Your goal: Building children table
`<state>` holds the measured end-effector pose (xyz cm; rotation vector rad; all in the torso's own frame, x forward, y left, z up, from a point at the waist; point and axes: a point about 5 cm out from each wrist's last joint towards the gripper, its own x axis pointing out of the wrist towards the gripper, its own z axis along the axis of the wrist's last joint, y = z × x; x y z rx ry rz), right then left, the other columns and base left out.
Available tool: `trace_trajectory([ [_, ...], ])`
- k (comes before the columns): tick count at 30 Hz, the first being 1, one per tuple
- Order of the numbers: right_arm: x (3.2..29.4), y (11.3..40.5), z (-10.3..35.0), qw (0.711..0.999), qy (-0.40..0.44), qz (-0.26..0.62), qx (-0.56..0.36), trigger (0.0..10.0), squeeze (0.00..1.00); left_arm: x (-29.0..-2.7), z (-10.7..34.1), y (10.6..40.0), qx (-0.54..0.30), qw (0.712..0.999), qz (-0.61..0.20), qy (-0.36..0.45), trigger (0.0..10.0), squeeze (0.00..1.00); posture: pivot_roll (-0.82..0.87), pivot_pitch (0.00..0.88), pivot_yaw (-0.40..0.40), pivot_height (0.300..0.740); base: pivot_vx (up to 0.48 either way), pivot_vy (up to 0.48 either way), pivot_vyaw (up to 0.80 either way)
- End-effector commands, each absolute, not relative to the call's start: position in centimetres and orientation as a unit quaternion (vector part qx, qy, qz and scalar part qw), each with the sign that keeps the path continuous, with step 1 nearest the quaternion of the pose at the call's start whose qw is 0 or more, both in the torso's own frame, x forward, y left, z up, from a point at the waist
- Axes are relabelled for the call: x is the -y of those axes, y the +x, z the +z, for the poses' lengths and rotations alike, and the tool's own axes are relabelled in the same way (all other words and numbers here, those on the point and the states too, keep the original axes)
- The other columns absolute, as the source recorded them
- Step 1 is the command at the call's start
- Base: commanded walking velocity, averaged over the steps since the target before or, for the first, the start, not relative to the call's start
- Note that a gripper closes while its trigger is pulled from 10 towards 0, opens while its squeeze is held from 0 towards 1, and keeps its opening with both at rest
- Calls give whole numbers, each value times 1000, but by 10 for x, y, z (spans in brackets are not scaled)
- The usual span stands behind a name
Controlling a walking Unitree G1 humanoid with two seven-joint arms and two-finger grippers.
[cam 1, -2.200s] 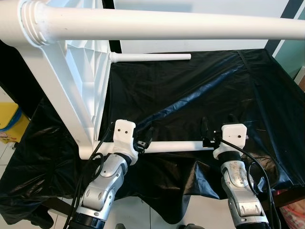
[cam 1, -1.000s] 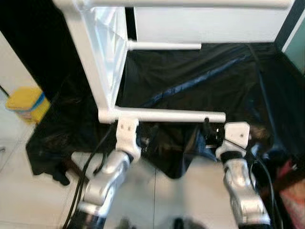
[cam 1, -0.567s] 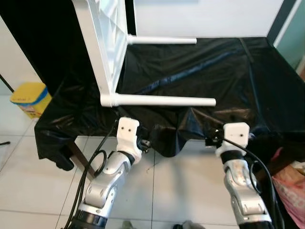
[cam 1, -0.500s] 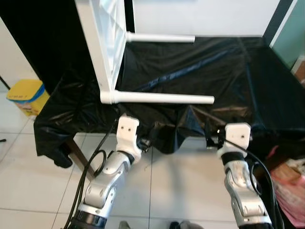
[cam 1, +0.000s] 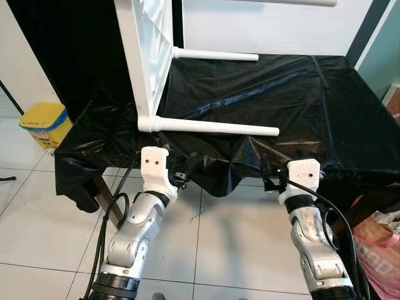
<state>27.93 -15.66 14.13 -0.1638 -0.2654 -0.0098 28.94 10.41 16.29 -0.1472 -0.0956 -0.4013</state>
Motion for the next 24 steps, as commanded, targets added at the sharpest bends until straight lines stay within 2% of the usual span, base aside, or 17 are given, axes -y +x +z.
trace_trajectory([
  [1,156,283,142,988,-82,1,132,10000,0,-102,163,290,44,974,-208,-83,10000,0,-70,51,5,740,0,0,0],
  [7,157,291,150,986,-85,-3,146,10000,0,-100,166,292,39,969,-227,-84,10000,0,-65,57,0,740,0,0,0],
  [9,159,297,154,985,-80,-9,151,10000,0,-99,167,294,41,967,-240,-79,10000,0,-54,50,-31,740,0,0,0],
  [15,164,304,160,985,-65,-29,155,10000,0,-94,168,298,46,963,-253,-83,10000,0,-54,46,-53,740,0,0,0],
  [19,164,306,157,987,-53,-28,150,10000,0,-85,167,298,52,961,-256,-87,10000,0,-45,36,-69,740,0,0,0],
  [24,159,310,150,989,-55,-13,136,10000,0,-87,167,299,59,966,-240,-81,10000,0,-23,24,-78,740,0,0,0],
])
